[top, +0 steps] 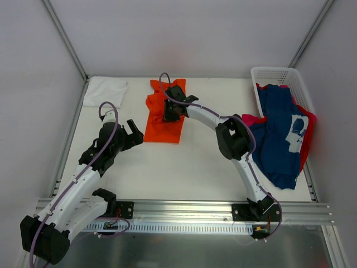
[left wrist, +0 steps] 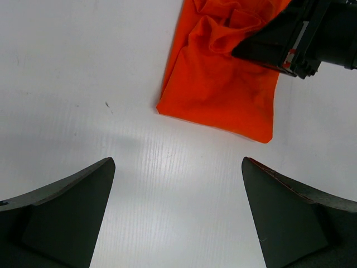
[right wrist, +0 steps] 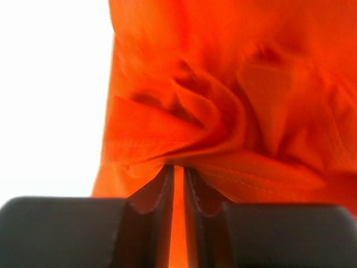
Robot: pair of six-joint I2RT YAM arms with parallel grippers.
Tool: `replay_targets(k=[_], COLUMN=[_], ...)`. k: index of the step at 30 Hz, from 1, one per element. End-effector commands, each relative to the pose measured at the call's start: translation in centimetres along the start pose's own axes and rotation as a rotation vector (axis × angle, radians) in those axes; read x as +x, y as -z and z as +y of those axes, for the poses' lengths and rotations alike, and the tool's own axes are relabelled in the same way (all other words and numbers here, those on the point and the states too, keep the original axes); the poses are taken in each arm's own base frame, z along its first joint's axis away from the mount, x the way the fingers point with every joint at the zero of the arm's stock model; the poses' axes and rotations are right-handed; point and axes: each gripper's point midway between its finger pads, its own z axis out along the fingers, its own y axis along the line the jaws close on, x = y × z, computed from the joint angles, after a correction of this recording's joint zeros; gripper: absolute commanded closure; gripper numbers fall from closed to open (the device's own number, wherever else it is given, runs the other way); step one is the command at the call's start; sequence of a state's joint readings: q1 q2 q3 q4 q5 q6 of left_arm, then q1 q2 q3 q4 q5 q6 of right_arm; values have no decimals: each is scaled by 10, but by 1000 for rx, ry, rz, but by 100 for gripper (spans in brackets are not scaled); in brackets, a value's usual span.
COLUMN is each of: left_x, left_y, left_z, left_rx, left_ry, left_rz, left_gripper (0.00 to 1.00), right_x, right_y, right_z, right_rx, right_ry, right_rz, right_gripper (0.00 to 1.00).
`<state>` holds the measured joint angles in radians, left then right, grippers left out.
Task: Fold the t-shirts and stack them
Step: Fold the tshirt
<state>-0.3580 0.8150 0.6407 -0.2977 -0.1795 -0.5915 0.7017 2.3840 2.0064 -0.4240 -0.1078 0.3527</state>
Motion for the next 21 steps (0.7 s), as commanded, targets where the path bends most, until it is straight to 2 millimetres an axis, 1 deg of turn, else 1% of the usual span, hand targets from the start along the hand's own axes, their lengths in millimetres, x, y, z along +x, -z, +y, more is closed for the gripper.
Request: replay_targets(k=[1,3,4,6,7,8,9,10,13,14,15,16,17,18,19,20,21], left_x=[-13,-13,-13,-11,-11,-9,-7,-7,-5,-4,-4,-4,-3,-1,0,0,2], left_y=[2,3,3,3,3,3,3,3,3,3,3,3,3,1,0,0,-1], left_z=[-3,-3,-2,-1,0,0,1,2,4,4,5,6,6,6,5,2,2], left_rx=[-2,0,1,0,-1,-1,-4,-3,-5,-6,-8,-9,-9,-13,-11,1,1], left_ry=[20,16,11,8,8,6,2,1,-1,-4,-6,-5,3,6,10,16,18], left_rz=[-35,-38,-37,-36,-36,-32,-31,-32,-29,-30,-32,-31,-31,-23,-18,-11,-3], left_gripper=[1,1,1,1,1,1,1,1,1,1,1,1,1,1,1,1,1], right_x=[-39,-50,-63,-78,-96,-103,-112,-127,-147,-147,-159,-161,-149,-149,-164,-152,-151], right_y=[-2,-9,-13,-16,-13,-13,-10,-4,24,29,61,76,75,90,136,136,153], right_z=[7,4,4,6,10,9,7,6,8,3,12,15,7,12,32,25,34], right_rx=[-11,-10,-20,-39,-55,-56,-54,-36,-15,9,0,-3,6,-7,-69,-54,-72], right_ry=[18,0,-11,-21,-20,-16,-13,8,71,80,89,98,107,112,118,129,139], right_rz=[-105,-134,-168,-209,-267,-291,-318,-375,-441,-448,-495,-514,-506,-528,-622,-608,-626], right_gripper=[79,70,60,46,32,24,19,11,5,5,5,4,4,4,3,3,3])
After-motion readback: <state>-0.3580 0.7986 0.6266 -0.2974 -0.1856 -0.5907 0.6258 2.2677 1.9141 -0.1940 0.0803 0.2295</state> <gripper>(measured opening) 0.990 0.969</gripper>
